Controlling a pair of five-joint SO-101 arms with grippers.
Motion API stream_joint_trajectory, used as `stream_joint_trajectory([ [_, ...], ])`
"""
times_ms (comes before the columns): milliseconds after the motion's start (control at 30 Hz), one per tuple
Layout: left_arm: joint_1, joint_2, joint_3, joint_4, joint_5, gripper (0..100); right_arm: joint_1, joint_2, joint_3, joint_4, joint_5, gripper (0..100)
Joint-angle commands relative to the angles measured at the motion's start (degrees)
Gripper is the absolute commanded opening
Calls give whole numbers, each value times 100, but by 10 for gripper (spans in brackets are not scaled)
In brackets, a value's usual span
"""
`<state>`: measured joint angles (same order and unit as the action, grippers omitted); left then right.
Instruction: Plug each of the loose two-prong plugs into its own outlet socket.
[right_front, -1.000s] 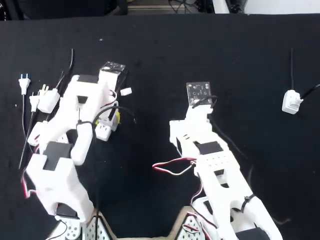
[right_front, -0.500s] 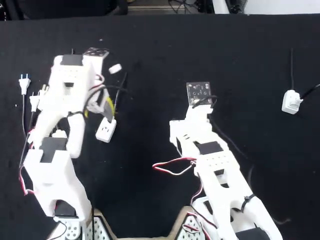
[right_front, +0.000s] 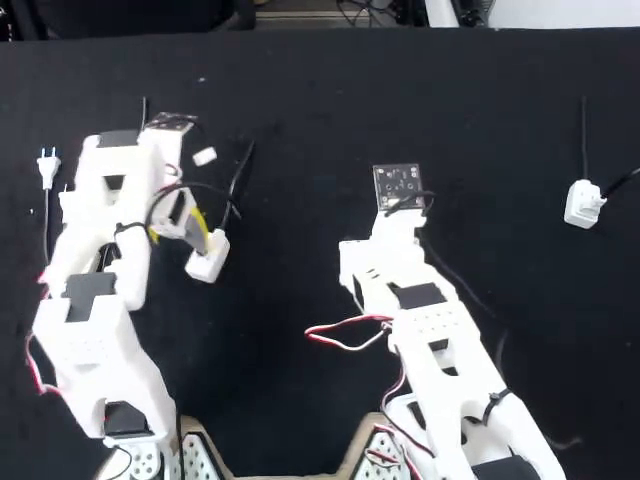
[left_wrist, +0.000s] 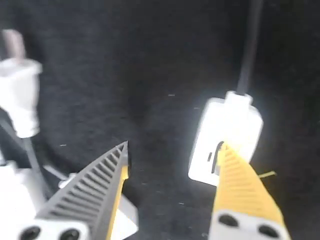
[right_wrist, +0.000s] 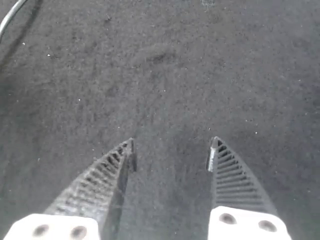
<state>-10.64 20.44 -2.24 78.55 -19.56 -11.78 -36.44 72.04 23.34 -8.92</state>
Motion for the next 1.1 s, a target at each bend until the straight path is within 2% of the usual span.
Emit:
stream_joint_trajectory([
  [0,-479,-70,-31,-202,-264,274,88,-180,-145,-132,-53,223],
  [267,-804,-132,-163,-141,-299,274,88,-180,-136,-141,-53,223],
  [500,-725,-132,-1473,1152,-264,274,88,-171,-136,-141,-53,223],
  [633,-382,-123,-2079,2171,-281,274,88,-171,-145,-141,-53,223],
  [967,558,-132,-1341,2198,-281,274,88,-171,-154,-141,-53,223],
  [1067,532,-70,-1244,1776,-290,274,88,-180,-154,-141,-53,223],
])
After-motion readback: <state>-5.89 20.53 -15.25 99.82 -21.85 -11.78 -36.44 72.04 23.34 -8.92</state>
